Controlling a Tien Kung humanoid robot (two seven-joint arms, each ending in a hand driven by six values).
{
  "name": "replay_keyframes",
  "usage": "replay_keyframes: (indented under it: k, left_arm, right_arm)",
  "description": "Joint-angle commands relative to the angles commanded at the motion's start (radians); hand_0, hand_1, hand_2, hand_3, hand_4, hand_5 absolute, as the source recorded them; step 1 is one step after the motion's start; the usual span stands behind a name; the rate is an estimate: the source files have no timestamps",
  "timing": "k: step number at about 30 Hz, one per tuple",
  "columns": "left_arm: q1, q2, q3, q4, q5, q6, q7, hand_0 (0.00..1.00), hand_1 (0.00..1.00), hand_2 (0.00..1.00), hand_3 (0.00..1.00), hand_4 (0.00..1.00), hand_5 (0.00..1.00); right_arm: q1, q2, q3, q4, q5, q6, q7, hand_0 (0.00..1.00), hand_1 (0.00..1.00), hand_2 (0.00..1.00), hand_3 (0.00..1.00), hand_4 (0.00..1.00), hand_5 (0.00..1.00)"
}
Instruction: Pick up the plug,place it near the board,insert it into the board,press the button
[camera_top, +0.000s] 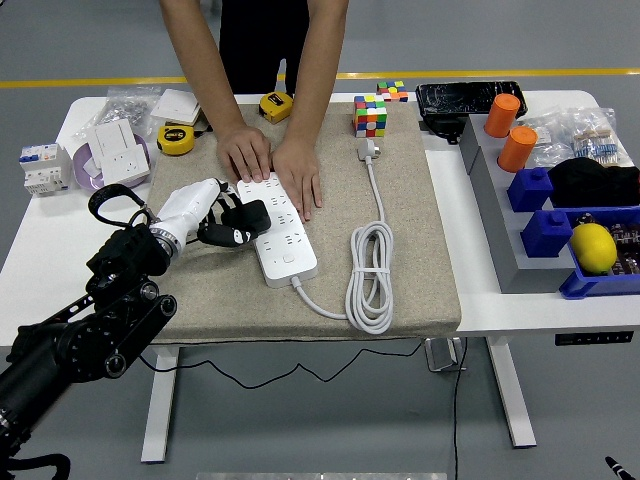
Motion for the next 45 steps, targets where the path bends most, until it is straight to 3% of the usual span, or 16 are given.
replay_keyframes:
  k: [9,16,22,26,27,28,32,33,35,38,39,44,45]
  left_arm:
    - [0.021,0.006,-0.02,-0.019,-0.041,0.02,-0.034,0.272,0.262,0.384,0.491,0.779,0.196]
    - [0.069,0.014,-0.044,-0.046,-0.269,0.037,-0.139,0.278,0.275,0.384,0.488,0.772,0.203]
    - [0.155,0.02,-0.165,-0.117,-0.497,0.061,-0.197,0.282,0.296,0.385,0.487,0.773,0.212]
    - [0.167,0.055,-0.21,-0.109,-0.391,0.062,-0.168,0.282,0.296,0.385,0.487,0.773,0.212]
    - [0.164,0.066,-0.211,-0.1,-0.356,0.061,-0.156,0.316,0.369,0.416,0.501,0.774,0.215]
    - [0.162,0.076,-0.209,-0.092,-0.311,0.06,-0.144,0.316,0.369,0.416,0.501,0.774,0.215]
    - [0.156,0.087,-0.194,-0.074,-0.148,0.052,-0.112,0.316,0.369,0.416,0.501,0.774,0.215]
    - [0.155,0.085,-0.191,-0.07,-0.107,0.046,-0.104,0.426,0.547,0.535,0.543,0.791,0.224]
    - [0.154,0.08,-0.186,-0.065,-0.053,0.031,-0.092,0.426,0.547,0.535,0.543,0.791,0.224]
    - [0.153,0.075,-0.177,-0.064,-0.04,0.012,-0.082,0.426,0.547,0.535,0.543,0.791,0.224]
    - [0.153,0.074,-0.175,-0.064,-0.042,0.008,-0.08,0.52,0.668,0.599,0.585,0.944,0.338]
    - [0.155,0.071,-0.17,-0.065,-0.027,-0.021,-0.057,0.52,0.668,0.599,0.585,0.944,0.338]
    - [0.155,0.071,-0.169,-0.065,-0.024,-0.026,-0.052,0.694,0.813,0.736,0.712,0.998,0.417]
  right_arm:
    - [-0.003,0.002,-0.004,0.0,0.001,-0.001,0.0,0.998,0.791,0.718,0.729,0.998,0.894]
    - [-0.006,0.002,-0.004,0.0,0.002,-0.002,0.0,0.998,0.792,0.718,0.729,0.998,0.894]
    - [-0.013,0.005,0.0,0.0,0.004,-0.002,0.0,0.998,0.792,0.718,0.728,0.998,0.894]
    - [-0.017,0.006,0.006,0.0,0.002,-0.002,-0.002,0.998,0.792,0.718,0.728,0.998,0.894]
    - [-0.016,0.005,0.006,0.0,0.003,-0.002,-0.002,0.998,0.792,0.718,0.729,0.998,0.894]
    - [-0.015,0.005,0.004,0.0,0.005,-0.002,-0.001,0.998,0.792,0.718,0.729,0.998,0.894]
    - [-0.006,0.003,-0.009,0.0,0.017,-0.002,0.004,0.998,0.792,0.718,0.729,0.998,0.894]
    - [-0.005,0.004,-0.01,0.0,0.018,-0.002,0.004,0.998,0.792,0.717,0.728,0.998,0.892]
    - [-0.004,0.004,-0.013,0.0,0.022,-0.002,0.006,0.998,0.792,0.717,0.728,0.998,0.892]
    - [-0.006,0.004,-0.009,0.0,0.019,-0.002,0.004,0.998,0.792,0.717,0.728,0.998,0.892]
    - [-0.007,0.004,-0.007,0.0,0.017,-0.002,0.003,0.998,0.792,0.718,0.727,0.998,0.892]
    - [-0.01,0.005,-0.004,0.0,0.014,-0.001,0.001,0.998,0.792,0.718,0.727,0.998,0.892]
    - [-0.009,0.004,-0.006,0.0,0.015,-0.001,0.001,0.998,0.791,0.717,0.727,0.998,0.892]
